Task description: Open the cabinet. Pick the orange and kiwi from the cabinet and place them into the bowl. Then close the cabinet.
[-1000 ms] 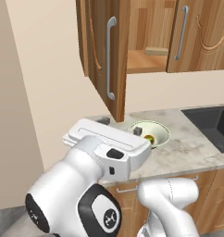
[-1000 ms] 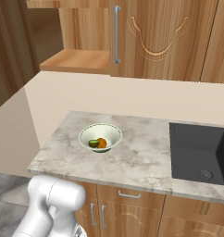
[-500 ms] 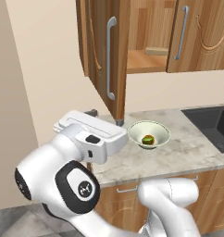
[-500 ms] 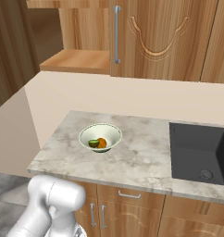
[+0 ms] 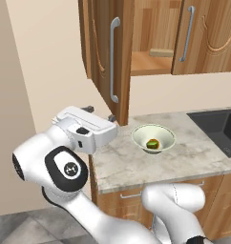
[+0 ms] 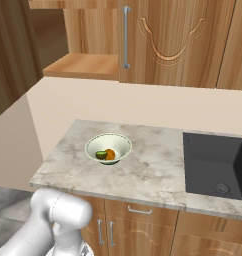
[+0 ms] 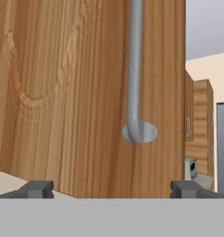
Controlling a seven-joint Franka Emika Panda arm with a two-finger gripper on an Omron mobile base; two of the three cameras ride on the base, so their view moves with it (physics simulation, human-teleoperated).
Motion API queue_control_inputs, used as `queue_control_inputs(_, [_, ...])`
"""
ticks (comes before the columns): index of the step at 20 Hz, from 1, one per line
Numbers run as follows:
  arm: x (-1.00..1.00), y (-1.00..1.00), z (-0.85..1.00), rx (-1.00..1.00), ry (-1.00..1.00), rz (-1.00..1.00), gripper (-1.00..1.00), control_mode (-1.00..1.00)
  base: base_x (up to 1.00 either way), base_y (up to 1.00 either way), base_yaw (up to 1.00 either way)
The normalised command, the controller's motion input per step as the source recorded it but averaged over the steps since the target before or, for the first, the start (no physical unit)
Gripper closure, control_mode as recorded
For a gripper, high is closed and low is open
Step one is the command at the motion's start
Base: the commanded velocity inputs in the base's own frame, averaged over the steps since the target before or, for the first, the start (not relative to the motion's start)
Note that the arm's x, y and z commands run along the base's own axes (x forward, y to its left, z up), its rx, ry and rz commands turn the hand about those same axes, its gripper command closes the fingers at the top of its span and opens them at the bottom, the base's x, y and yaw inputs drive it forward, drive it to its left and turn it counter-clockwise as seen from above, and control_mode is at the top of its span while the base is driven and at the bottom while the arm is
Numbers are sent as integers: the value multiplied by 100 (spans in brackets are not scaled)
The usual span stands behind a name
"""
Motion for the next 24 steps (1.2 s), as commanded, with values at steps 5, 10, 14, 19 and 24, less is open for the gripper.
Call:
queue_control_inputs(5, [31,0,-2,0,0,-8,-100,-100,0,0,0])
queue_control_inputs(10, [24,-7,0,0,0,-10,-100,-100,0,0,0])
queue_control_inputs(14, [24,-24,0,0,0,-9,-100,-100,0,0,0])
queue_control_inputs(19, [33,-35,0,0,0,-7,-100,-100,0,0,0])
queue_control_inputs(24, [29,-44,0,0,0,-3,-100,-100,0,0,0])
